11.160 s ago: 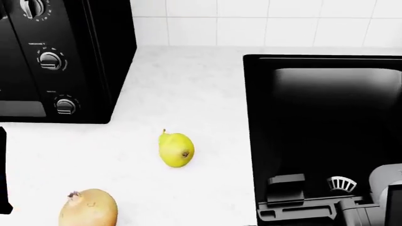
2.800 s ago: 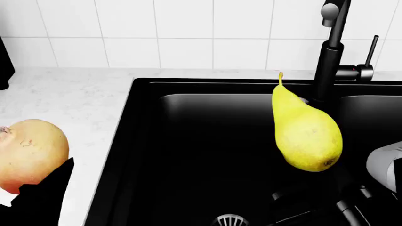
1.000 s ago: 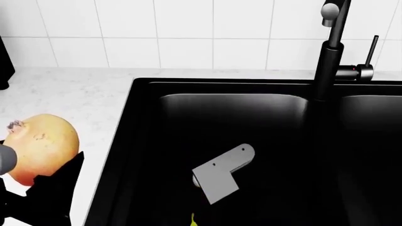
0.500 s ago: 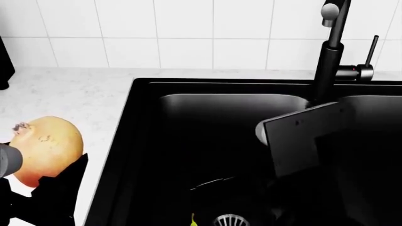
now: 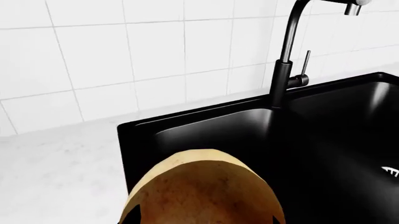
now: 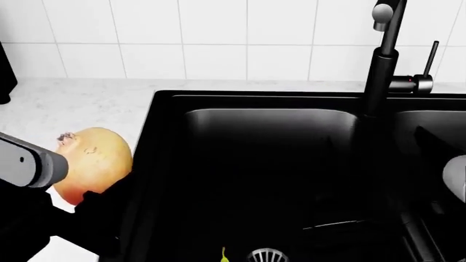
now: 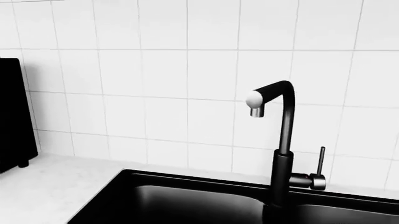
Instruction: There is a mixed pile of frozen fruits and vegetables on the counter. Locate all the frozen vegetables and place the items in a bowl on the counter. Take all the frozen fruits and defrost them in a running sink.
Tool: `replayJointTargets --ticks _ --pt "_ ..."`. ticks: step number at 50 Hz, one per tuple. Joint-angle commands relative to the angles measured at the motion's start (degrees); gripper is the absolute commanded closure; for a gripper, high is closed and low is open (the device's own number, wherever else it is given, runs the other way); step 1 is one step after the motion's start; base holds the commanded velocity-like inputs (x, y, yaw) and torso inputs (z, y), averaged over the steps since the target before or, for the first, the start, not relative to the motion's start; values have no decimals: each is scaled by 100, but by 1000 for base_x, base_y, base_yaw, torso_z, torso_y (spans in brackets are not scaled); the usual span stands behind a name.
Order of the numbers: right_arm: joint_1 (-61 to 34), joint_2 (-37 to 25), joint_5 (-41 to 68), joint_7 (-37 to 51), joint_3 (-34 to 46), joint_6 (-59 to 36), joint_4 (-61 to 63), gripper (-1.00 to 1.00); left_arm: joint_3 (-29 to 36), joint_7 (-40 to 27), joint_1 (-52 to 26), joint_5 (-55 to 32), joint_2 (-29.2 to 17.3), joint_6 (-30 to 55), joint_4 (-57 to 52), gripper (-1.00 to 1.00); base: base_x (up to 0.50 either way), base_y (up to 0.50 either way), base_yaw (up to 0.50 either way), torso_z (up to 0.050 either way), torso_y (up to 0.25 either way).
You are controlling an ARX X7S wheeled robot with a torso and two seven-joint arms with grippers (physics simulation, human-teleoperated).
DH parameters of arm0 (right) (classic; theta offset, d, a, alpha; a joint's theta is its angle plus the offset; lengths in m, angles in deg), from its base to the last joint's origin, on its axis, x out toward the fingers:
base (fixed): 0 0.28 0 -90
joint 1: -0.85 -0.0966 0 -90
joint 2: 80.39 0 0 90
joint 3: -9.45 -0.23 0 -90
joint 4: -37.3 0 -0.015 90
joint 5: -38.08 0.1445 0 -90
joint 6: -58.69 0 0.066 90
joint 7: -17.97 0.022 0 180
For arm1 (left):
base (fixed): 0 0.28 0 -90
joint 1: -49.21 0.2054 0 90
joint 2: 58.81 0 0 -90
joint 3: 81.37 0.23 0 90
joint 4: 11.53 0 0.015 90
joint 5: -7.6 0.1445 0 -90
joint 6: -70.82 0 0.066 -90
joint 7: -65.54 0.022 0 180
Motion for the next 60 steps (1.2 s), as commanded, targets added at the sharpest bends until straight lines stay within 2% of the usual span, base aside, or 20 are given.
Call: replayJointTargets --ticks 1,7,18,22,32,48,50,52,55,57,60 --pt "370 -659 1097 463 -1047 134 286 -100 392 411 -887 166 643 168 751 100 0 0 0 0 0" --pt "536 -717 1307 555 -1304 213 300 -100 743 948 -1542 554 1146 260 1737 100 0 0 0 0 0" --pt "289 -895 1523 737 -1124 289 273 -100 1481 2028 -2213 1417 1808 232 3056 100 0 0 0 0 1" --pt "338 -1051 1735 921 -1351 361 279 -100 1800 2484 -2423 1789 2131 103 3677 100 0 0 0 0 0" --pt "431 -1271 1809 1058 -1729 340 355 -100 2535 3413 -2578 2553 2731 -306 4818 100 0 0 0 1 0" --pt "1091 -1275 2349 1063 -2792 170 420 -100 3336 4355 -2690 3247 3672 -971 6457 100 0 0 0 0 1" --pt "1136 -1250 2357 1028 -2894 144 403 -100 3680 4448 -2736 3139 3762 -1238 6794 100 0 0 0 0 0" --pt "1209 -1240 2431 1035 -3036 125 409 -100 4316 4425 -2880 2672 3765 -1651 7099 100 0 0 0 0 5" --pt "1301 -1201 2486 1003 -3226 79 409 -100 5733 4405 -3145 1562 3767 -2500 7538 100 0 0 0 0 0" --pt "1356 -1182 2508 982 -3320 41 418 -100 6438 4363 -3257 972 3768 -2863 7613 100 0 0 0 0 0" --pt "1371 -1123 2419 904 -3343 -8 385 -100 6943 4332 -3260 727 3768 -3094 7582 100 0 0 0 0 0"
